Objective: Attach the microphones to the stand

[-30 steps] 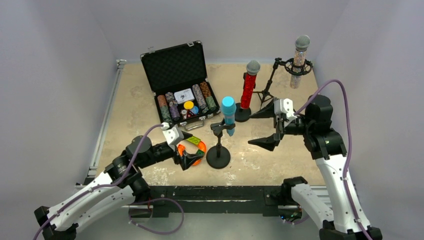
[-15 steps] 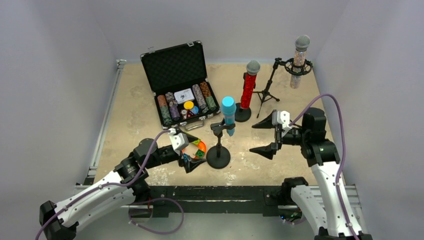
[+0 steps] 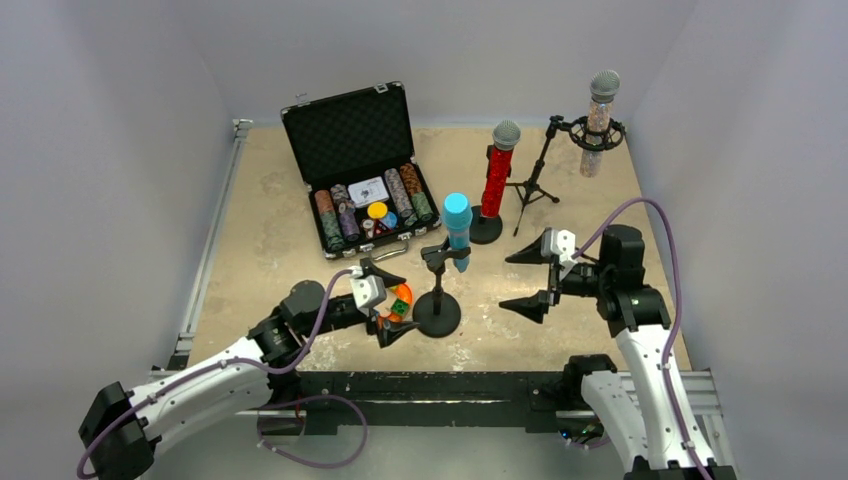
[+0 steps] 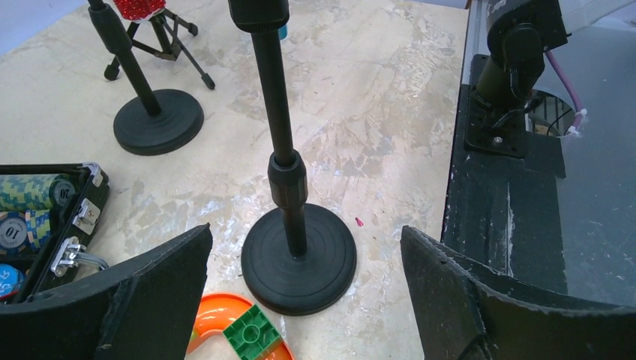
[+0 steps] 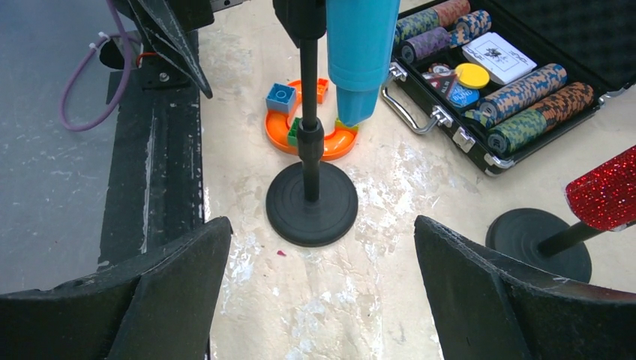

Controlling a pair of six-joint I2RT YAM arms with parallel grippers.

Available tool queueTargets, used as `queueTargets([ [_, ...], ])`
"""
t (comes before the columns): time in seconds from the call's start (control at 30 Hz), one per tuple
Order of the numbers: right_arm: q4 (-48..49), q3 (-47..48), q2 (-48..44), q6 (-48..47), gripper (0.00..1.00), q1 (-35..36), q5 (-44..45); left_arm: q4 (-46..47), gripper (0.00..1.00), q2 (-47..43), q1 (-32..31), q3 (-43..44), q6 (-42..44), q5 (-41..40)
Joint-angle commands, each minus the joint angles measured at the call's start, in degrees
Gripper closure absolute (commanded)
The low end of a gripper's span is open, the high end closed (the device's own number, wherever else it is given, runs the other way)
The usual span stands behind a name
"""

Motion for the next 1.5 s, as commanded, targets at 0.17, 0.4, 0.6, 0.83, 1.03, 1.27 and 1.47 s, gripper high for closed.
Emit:
queueTargets([
  [0.17,1.7,-0.2,0.0,-2.4,0.05,-0.8,0.1,16.7,0.01,7.6,-0.1,-0.7,2.0,2.8],
  [0.4,1.3,-0.5,-0.4,-2.6,0.05,-1.0,-0.5,22.9,0.01,16.0,-0.1,3.6,1.3,0.3],
  [0.6,1.2,-0.5,-0.4,-2.6,0.05,-0.9,-0.5,27.4,0.11,22.8,0.0,8.6,1.1,-0.8],
  [0.83,1.2,-0.5,-0.3,-2.6,0.05,-1.0,-0.1,29.0,0.59,30.4,-0.1,13.2,-1.3,2.7],
  [1.03,1.1,-0.4,-0.3,-2.6,0.05,-1.1,0.1,30.7,1.0,32.4,0.0,15.1,0.9,0.6],
  [1.27,1.2,-0.4,-0.4,-2.8,0.04,-1.1,0.5,36.6,1.0,39.9,2.7,22.9,2.4,-1.0],
  [1.47,0.9,-0.6,-0.7,-3.0,0.04,-1.2,0.9,41.5,1.0,48.3,7.1,30.1,-0.7,-1.7],
])
